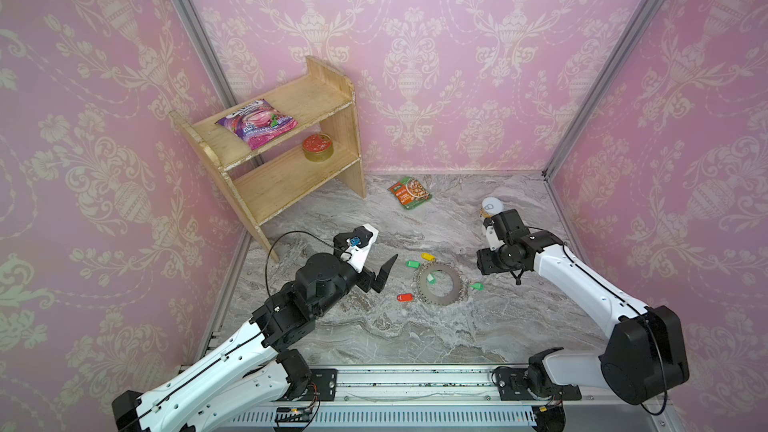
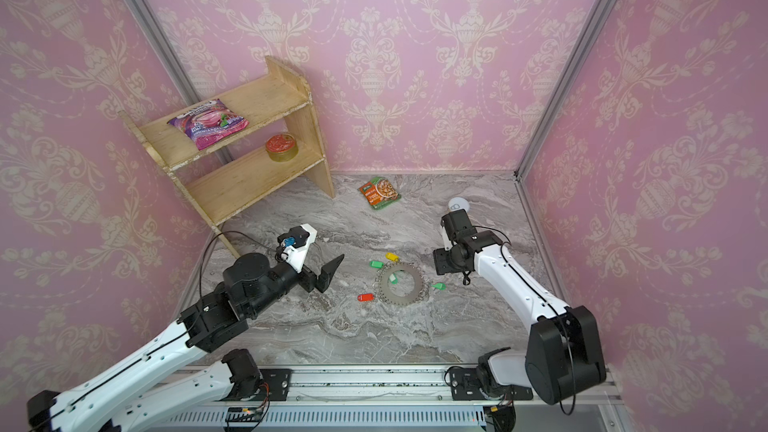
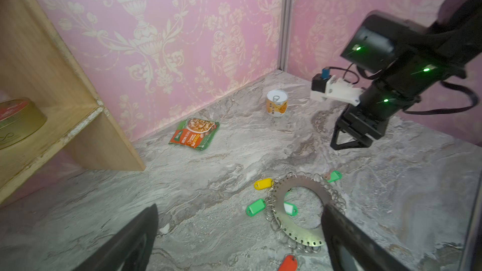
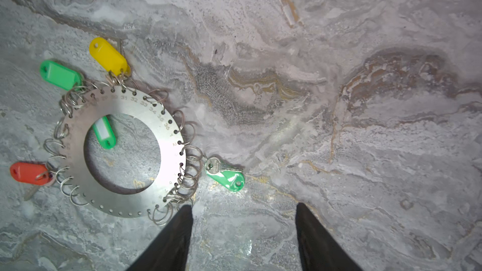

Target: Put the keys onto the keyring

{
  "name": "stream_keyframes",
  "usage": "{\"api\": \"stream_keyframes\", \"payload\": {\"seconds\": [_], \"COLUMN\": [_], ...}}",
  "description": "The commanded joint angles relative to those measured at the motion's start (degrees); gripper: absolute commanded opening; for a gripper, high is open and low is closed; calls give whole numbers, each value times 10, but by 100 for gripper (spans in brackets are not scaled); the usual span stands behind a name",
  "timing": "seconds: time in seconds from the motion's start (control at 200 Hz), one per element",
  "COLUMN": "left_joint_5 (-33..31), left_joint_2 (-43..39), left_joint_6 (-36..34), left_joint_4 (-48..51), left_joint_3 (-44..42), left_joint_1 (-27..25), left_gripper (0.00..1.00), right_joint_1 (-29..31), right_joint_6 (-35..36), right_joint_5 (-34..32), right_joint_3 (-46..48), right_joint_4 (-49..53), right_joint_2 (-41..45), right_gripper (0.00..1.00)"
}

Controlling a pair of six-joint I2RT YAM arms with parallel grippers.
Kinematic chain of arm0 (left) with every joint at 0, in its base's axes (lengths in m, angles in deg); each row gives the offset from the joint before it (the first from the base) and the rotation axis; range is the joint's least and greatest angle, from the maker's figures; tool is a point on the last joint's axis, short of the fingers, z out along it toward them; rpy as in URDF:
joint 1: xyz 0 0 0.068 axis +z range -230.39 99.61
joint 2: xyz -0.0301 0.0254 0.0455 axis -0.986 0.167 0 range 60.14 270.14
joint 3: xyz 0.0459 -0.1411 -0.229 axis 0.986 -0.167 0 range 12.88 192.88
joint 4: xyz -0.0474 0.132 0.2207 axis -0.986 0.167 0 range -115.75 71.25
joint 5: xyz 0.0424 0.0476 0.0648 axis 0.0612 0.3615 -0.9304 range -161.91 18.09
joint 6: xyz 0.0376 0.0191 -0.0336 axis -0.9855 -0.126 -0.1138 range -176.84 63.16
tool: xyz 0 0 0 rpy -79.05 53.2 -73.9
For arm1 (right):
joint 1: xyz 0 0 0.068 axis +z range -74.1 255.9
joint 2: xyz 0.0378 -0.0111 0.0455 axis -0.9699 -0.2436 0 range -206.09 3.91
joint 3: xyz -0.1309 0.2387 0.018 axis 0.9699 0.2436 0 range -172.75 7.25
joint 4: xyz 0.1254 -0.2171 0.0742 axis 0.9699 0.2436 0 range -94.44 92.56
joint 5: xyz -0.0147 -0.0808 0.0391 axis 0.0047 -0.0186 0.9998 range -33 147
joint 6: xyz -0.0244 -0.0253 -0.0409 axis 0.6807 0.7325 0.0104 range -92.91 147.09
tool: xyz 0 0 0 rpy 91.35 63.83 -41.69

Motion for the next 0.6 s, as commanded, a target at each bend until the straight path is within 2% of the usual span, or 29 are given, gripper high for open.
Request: {"api": "stream_keyframes", "payload": {"seconds": [0.0, 0.05, 0.125, 0.245, 0.425, 0.51, 0.595], "left_joint_5": [-98, -114, -120, -137, -120, -129, -128], "left_joint_2": [19, 30, 48, 72, 98, 113, 127], "left_joint_6": [-26, -13, 11, 18, 20, 4, -18], "left_joint_4": [-61, -73, -93, -128, -181, -220, -279], "left_joint_3": [-34, -43, -58, -87, -134, -159, -192], "left_joint_1": [28, 49, 84, 130, 199, 224, 250], "left_gripper": [99, 99, 99, 99, 99, 99, 99], "right_joint_1": [-13, -21, -32, -46, -54, -63, -71], "right_joint_6": [4, 8, 10, 19, 46, 57, 91], "right_joint_5": [-19, -17, -15, -12, -51, -70, -54], "right_joint_3": [18, 26, 35, 47, 91, 132, 190], "right_joint_4": [-58, -76, -99, -146, -253, -342, -456], "right_joint_2": [39, 54, 70, 89, 94, 90, 85], "right_gripper": [75, 79, 91, 99, 100, 100, 100]}}
